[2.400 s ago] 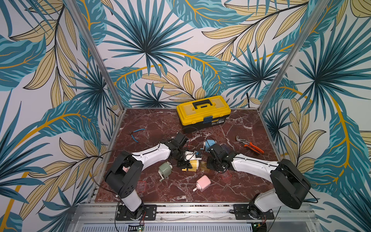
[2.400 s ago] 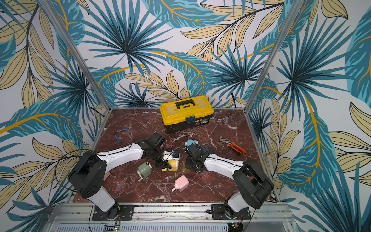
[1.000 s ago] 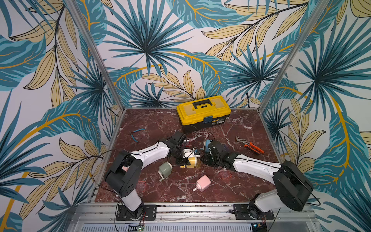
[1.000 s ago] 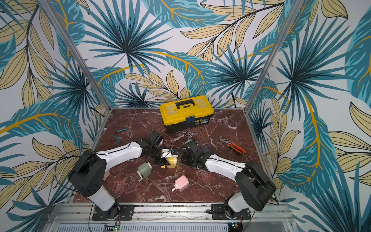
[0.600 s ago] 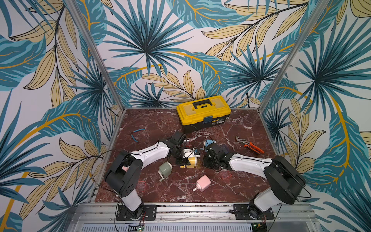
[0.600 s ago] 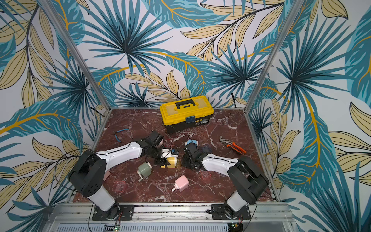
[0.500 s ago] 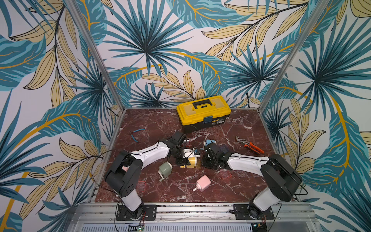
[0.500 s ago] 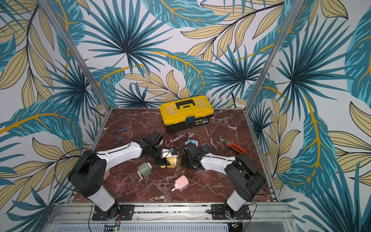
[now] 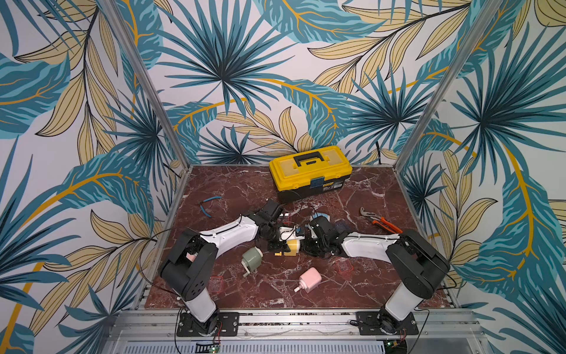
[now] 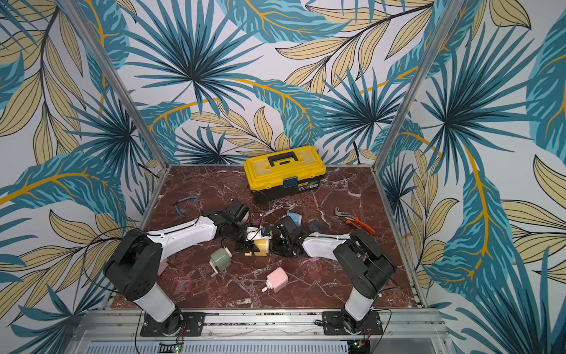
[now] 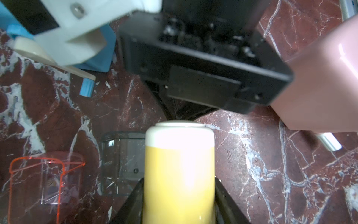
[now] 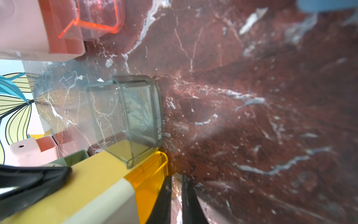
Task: Put the tray back into the pencil sharpener
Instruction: Close the container of the pencil sharpener, then pick up the pencil sharpener from the center of the board.
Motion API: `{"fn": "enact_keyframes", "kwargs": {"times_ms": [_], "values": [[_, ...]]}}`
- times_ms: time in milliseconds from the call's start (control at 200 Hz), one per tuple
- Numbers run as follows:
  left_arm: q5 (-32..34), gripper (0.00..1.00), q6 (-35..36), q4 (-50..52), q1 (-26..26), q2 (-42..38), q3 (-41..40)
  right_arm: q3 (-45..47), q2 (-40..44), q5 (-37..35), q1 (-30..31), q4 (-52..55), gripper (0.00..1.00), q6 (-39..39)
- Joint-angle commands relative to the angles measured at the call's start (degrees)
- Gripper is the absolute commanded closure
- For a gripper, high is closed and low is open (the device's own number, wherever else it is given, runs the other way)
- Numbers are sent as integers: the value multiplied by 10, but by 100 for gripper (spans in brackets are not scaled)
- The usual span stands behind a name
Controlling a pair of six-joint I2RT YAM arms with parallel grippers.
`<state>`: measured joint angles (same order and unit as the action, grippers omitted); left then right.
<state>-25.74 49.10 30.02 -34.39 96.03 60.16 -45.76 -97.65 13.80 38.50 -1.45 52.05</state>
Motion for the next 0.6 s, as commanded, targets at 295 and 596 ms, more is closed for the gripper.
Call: {"fn": "enact_keyframes", "kwargs": {"times_ms": [295,596], "values": [[-14,30,3,-5,-6,12,2,54,110,-116,5,73,70,25],[-18,32,7,2,-13,33,17,82,234,-180,6,187,69,9]]}}
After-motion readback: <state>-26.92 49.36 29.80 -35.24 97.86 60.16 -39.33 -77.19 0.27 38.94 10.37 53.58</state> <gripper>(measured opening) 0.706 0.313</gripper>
